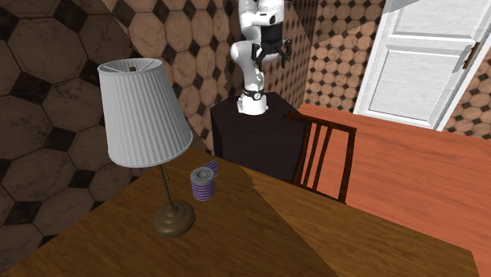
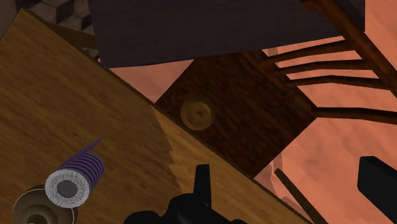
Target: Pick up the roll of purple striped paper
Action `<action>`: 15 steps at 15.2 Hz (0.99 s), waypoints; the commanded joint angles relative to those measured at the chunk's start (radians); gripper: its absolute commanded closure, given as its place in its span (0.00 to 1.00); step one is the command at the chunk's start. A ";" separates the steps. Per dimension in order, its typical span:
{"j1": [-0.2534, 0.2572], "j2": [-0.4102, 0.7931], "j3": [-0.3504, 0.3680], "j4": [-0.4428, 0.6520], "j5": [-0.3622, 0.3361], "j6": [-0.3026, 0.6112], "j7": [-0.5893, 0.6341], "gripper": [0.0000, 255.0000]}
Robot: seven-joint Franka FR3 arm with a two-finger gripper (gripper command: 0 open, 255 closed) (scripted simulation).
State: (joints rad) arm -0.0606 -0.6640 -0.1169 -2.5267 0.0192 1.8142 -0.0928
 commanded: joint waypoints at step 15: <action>-0.075 0.438 -0.217 -0.021 -0.076 0.476 -0.280 0.00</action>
State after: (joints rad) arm -0.1339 -0.2668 -0.3200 -2.5525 -0.0617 2.2521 -0.3515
